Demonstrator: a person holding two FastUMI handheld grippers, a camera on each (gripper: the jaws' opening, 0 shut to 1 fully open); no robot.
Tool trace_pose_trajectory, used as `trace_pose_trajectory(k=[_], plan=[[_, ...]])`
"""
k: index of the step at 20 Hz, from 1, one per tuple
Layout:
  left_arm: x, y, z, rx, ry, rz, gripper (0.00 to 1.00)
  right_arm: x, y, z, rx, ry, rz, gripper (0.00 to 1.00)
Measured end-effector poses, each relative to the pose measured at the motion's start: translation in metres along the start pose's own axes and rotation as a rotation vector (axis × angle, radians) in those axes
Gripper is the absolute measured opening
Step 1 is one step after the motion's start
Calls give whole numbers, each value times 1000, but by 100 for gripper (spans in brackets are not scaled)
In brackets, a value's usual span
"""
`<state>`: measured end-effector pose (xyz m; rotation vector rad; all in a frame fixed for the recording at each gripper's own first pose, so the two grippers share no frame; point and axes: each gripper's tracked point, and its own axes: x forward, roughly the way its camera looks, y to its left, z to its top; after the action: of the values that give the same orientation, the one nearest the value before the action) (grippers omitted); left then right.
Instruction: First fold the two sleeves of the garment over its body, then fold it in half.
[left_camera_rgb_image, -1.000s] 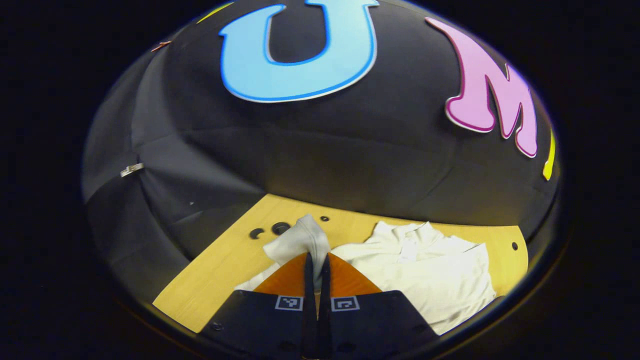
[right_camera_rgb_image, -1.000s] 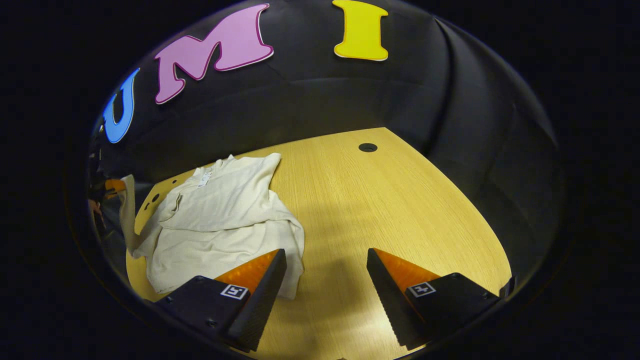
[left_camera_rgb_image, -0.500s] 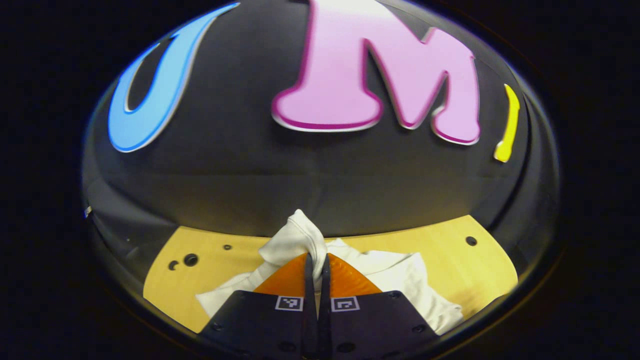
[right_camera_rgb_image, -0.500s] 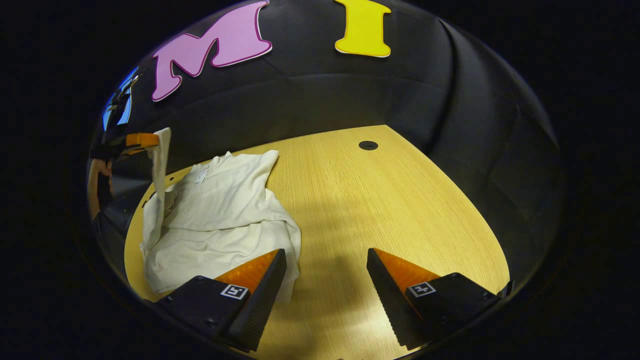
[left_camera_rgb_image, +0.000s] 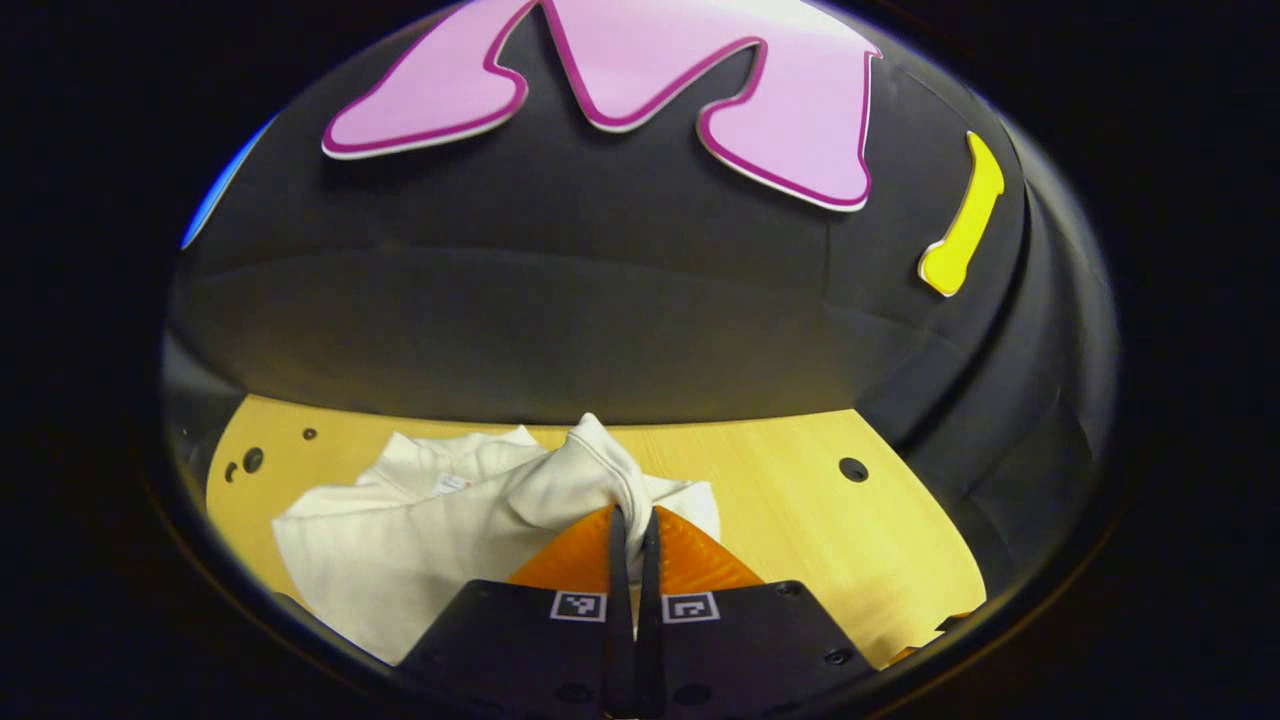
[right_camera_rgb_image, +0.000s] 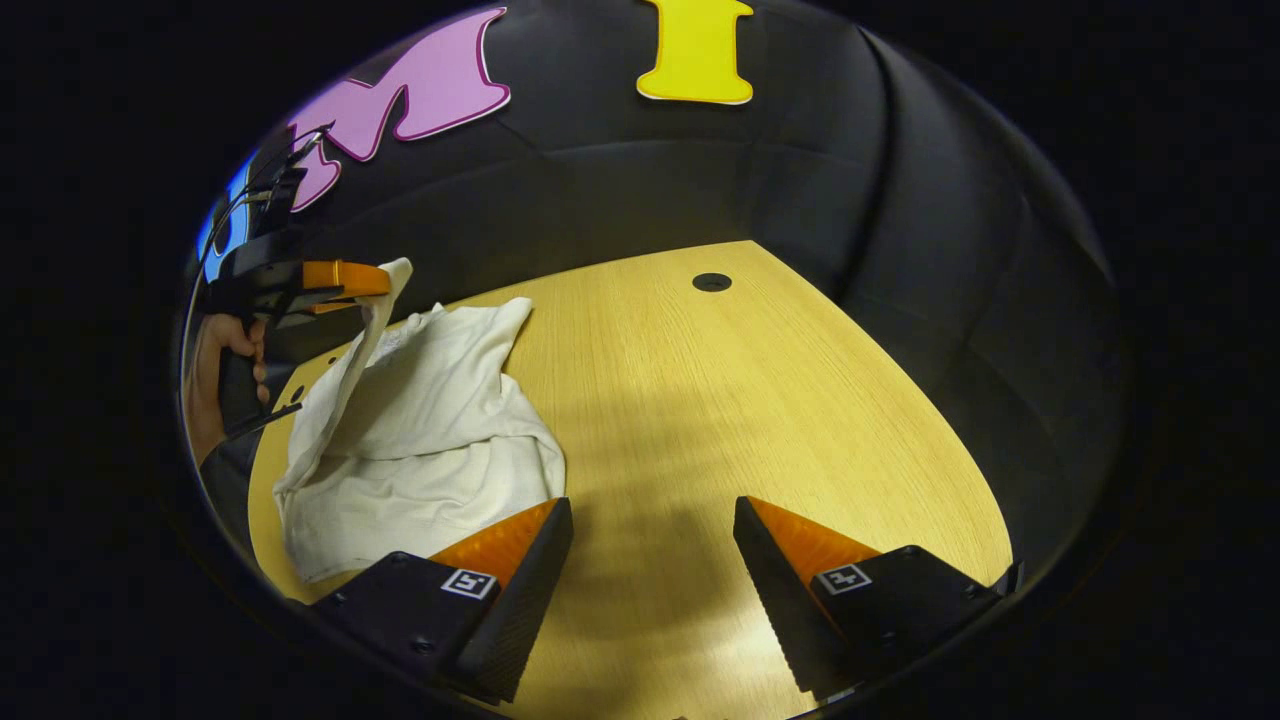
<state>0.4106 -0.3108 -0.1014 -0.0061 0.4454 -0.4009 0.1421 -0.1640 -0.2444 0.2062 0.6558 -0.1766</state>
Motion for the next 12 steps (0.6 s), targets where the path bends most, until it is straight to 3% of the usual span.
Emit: trace_pose_trajectory(k=[3,5,6,8,10,11,12], plan=[[12,-14,-19,-22,50,-24,8,-1,-1,-11,-9,21,5,99],[16,-40,-33,-58,99,-108,23,-2,2,-15,-9,26,16,99],[10,-54,-41,-67,125,-153,17,-4,4,-14,-6,20,22,99],[1,-70,-50,-36,144,-214,41,-4,7,-13,-6,11,31,99],[-11,-70,-55,23,136,-220,62,-5,12,-10,-15,6,38,99],[-17,-67,-56,51,129,-213,80,-5,13,-8,-19,1,40,99],[-26,-61,-56,73,119,-194,84,-5,16,-7,-19,-2,45,99]])
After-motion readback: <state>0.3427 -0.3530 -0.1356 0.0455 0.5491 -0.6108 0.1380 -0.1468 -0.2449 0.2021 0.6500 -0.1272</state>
